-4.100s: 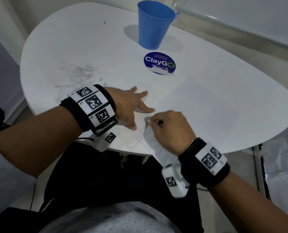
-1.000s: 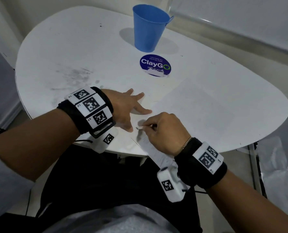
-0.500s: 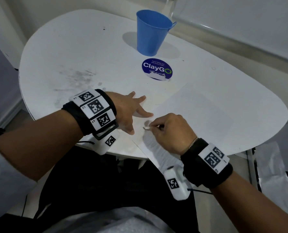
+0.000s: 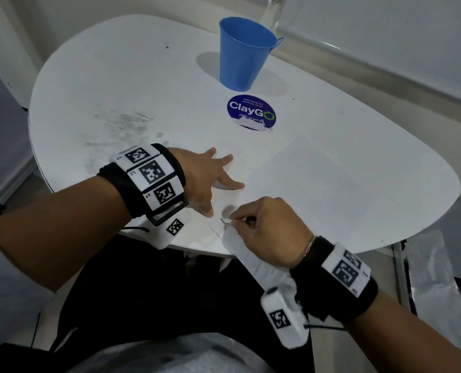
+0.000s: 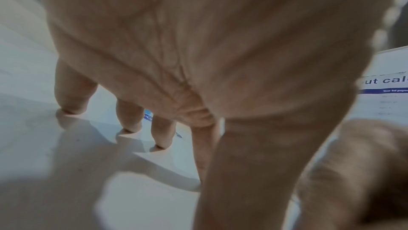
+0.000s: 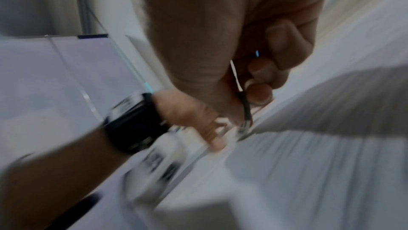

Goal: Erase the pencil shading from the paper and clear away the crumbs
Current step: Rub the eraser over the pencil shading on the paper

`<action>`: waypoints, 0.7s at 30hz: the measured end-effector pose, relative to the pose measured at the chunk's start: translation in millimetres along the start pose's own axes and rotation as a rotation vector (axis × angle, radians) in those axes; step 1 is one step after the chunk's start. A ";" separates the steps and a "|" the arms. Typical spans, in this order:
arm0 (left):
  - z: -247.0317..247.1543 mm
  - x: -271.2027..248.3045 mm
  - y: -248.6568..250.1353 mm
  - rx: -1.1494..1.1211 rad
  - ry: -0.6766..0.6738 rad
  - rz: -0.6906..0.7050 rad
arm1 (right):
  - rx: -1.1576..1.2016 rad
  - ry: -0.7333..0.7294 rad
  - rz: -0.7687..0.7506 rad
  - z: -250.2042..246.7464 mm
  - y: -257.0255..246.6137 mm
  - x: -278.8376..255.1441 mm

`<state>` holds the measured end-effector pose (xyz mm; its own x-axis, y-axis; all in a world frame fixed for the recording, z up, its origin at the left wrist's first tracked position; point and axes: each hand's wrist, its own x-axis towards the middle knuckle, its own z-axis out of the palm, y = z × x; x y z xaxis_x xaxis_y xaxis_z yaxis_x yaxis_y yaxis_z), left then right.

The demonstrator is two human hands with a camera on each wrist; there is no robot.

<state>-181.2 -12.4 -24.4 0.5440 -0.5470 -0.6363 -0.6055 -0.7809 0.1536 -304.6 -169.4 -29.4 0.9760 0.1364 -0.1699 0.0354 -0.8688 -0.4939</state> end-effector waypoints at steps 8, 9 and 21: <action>-1.4 -1.9 1.6 0.017 -0.003 -0.005 | 0.008 0.015 -0.017 4.1 -3.0 -5.2; -1.9 -2.0 1.7 0.018 -0.004 -0.005 | 0.002 -0.001 -0.011 2.4 -2.9 -6.1; -2.3 -1.9 1.7 -0.022 -0.007 -0.002 | 0.039 0.105 0.093 -10.3 21.3 9.7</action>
<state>-182.0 -13.4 -21.2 0.5409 -0.5433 -0.6421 -0.5916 -0.7884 0.1687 -292.2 -191.5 -32.8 0.9918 0.0036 -0.1276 -0.0629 -0.8559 -0.5133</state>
